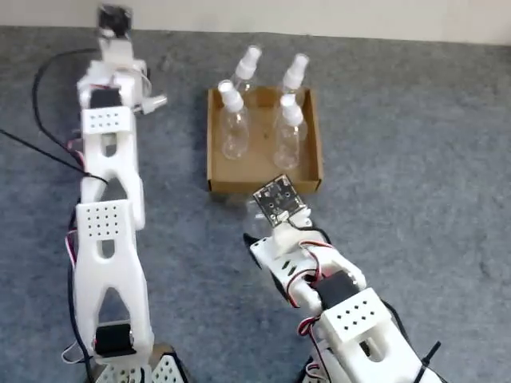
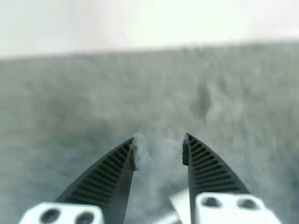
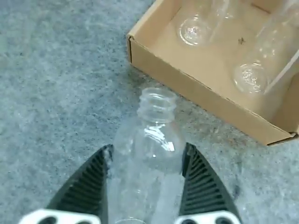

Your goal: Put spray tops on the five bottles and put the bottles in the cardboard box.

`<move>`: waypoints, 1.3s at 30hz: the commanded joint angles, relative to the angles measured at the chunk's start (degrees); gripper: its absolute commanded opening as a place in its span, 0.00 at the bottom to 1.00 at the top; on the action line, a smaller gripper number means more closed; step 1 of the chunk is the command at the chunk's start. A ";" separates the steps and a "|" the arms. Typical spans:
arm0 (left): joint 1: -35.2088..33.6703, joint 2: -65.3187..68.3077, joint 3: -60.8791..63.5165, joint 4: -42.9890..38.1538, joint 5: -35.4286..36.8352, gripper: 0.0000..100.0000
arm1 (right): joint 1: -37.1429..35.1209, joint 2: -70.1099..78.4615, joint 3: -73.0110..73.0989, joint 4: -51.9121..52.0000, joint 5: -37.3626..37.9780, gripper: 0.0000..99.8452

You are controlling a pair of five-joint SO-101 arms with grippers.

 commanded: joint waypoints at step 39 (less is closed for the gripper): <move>8.22 -22.55 20.09 43.16 -56.35 0.19 | 0.40 -0.40 0.04 0.48 -0.09 0.00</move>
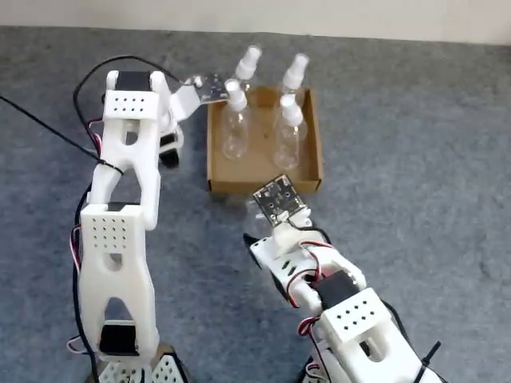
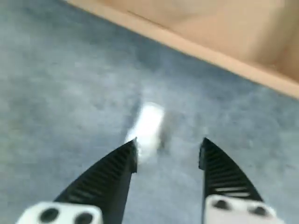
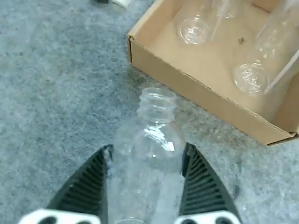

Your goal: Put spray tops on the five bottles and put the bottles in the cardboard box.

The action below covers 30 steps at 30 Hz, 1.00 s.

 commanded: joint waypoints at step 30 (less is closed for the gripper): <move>-3.91 6.64 -0.75 -1.85 -0.44 0.04 | 0.31 -0.48 0.04 0.48 -0.09 0.00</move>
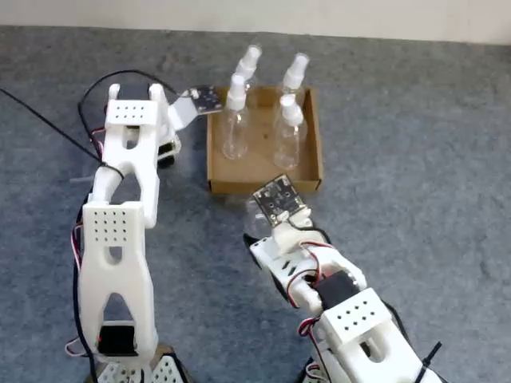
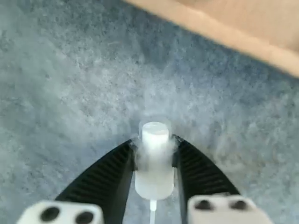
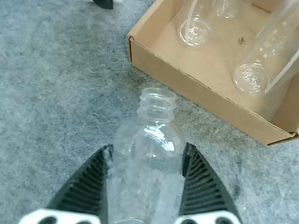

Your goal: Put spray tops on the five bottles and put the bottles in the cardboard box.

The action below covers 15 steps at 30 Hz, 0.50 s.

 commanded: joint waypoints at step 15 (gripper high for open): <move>-8.57 -1.19 -19.12 12.13 27.96 0.00 | 0.31 -0.48 0.04 0.48 -0.26 0.00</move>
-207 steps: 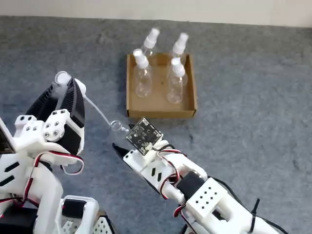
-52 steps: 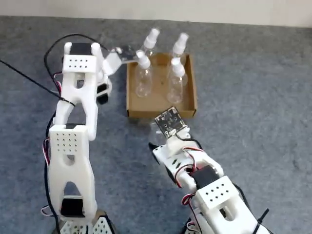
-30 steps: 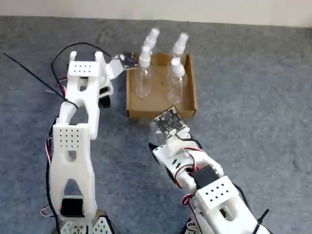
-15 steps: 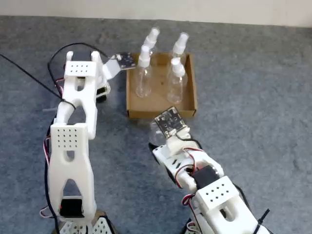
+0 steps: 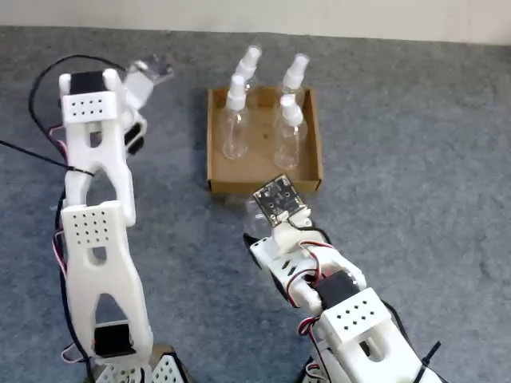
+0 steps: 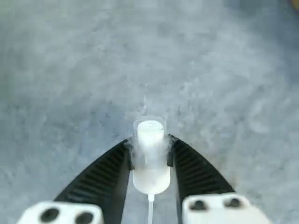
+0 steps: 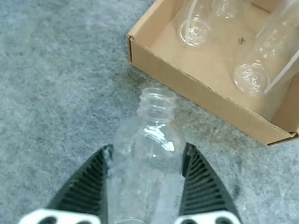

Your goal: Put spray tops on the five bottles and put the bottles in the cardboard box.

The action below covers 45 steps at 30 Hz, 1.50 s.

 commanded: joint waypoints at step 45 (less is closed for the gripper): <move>15.16 -111.34 94.99 -30.95 41.41 0.00 | -1.27 -0.57 3.91 -11.03 -0.53 0.00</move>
